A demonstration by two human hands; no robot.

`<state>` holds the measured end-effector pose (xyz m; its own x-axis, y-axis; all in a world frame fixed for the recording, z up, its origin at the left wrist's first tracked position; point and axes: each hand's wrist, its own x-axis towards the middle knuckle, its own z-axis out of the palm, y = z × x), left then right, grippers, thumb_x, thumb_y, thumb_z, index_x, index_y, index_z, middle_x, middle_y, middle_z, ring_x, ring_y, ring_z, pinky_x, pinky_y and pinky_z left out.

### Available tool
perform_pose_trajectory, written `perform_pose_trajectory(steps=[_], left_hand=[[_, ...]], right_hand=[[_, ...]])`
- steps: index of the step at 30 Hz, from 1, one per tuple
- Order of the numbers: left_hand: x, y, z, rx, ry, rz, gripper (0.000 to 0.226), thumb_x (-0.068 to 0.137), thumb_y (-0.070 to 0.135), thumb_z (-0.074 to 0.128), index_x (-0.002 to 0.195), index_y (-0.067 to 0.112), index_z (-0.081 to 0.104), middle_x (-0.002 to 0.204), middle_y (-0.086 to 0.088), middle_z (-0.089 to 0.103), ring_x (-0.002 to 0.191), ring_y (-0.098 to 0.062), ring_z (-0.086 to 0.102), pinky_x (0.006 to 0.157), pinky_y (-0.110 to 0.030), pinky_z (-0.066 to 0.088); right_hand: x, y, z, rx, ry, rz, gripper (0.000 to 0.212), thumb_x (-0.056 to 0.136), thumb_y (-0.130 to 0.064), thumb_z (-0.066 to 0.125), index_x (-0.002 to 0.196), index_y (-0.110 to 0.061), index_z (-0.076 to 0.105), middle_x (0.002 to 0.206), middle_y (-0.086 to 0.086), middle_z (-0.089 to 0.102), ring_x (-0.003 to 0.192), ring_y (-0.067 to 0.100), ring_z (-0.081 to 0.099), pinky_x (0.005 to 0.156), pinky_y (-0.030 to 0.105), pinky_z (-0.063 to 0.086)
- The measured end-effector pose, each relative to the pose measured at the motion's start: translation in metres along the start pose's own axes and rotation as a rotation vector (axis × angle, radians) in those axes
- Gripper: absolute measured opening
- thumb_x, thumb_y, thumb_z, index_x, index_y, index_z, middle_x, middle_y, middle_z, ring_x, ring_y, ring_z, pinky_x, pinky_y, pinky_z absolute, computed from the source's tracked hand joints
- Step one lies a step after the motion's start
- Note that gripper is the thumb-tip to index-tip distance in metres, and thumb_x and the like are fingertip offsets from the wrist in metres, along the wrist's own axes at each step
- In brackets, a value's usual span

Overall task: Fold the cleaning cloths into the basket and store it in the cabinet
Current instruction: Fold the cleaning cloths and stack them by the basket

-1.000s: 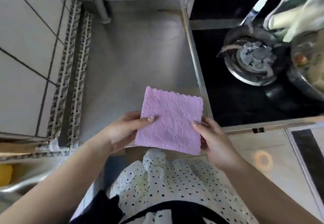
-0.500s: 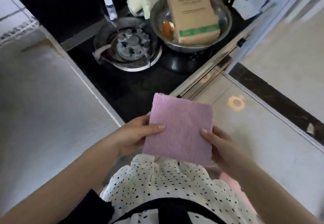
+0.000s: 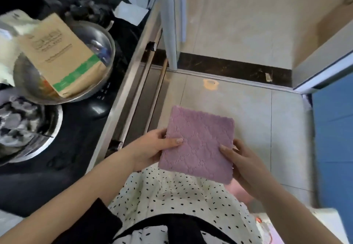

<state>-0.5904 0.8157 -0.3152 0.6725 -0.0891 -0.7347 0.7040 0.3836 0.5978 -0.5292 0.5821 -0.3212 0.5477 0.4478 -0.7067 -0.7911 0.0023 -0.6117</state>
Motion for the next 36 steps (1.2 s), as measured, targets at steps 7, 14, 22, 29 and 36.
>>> perform_pose_trajectory(steps=[7,14,22,29,36], left_hand=[[0.084,0.068,0.022,0.186,-0.157,-0.120,0.036,0.083,0.009,0.066,0.118,0.011,0.056,0.097,-0.001,0.074,0.092,-0.019,0.071,0.069,-0.030,0.058],[0.163,0.143,0.064,0.396,-0.338,-0.180,0.017,0.085,0.005,0.062,0.097,0.015,0.056,0.077,0.004,0.075,0.074,-0.012,0.072,0.061,-0.025,0.058],[0.237,0.194,0.144,0.682,-0.506,-0.213,0.040,0.085,0.017,0.066,0.123,0.010,0.055,0.113,-0.007,0.069,0.103,-0.022,0.067,0.085,-0.037,0.055],[0.310,0.219,0.254,0.817,-0.636,-0.276,0.037,0.077,0.019,0.067,0.113,0.011,0.060,0.106,-0.008,0.072,0.099,-0.024,0.068,0.083,-0.038,0.056],[0.365,0.237,0.394,0.962,-0.703,-0.305,0.052,0.065,0.022,0.071,0.114,0.011,0.060,0.108,-0.011,0.071,0.104,-0.029,0.066,0.096,-0.049,0.048]], right_hand=[[0.030,-0.029,-0.025,0.133,0.221,-0.098,0.054,0.071,-0.020,0.067,0.122,-0.011,0.050,0.105,0.010,0.070,0.085,0.022,0.072,0.061,0.027,0.057],[0.056,-0.063,-0.046,0.286,0.423,-0.188,0.067,0.072,-0.026,0.073,0.130,-0.009,0.045,0.118,0.011,0.065,0.101,0.028,0.068,0.082,0.041,0.057],[0.065,-0.093,-0.087,0.399,0.574,-0.317,0.070,0.069,-0.044,0.075,0.130,-0.027,0.046,0.117,0.000,0.068,0.107,0.024,0.065,0.092,0.049,0.051],[0.069,-0.124,-0.156,0.474,0.681,-0.419,0.064,0.074,-0.044,0.075,0.130,-0.035,0.044,0.119,-0.003,0.066,0.107,0.022,0.065,0.085,0.047,0.054],[0.052,-0.181,-0.240,0.652,0.826,-0.506,0.052,0.083,-0.029,0.066,0.130,-0.032,0.043,0.109,-0.002,0.071,0.097,0.031,0.068,0.083,0.063,0.050]])
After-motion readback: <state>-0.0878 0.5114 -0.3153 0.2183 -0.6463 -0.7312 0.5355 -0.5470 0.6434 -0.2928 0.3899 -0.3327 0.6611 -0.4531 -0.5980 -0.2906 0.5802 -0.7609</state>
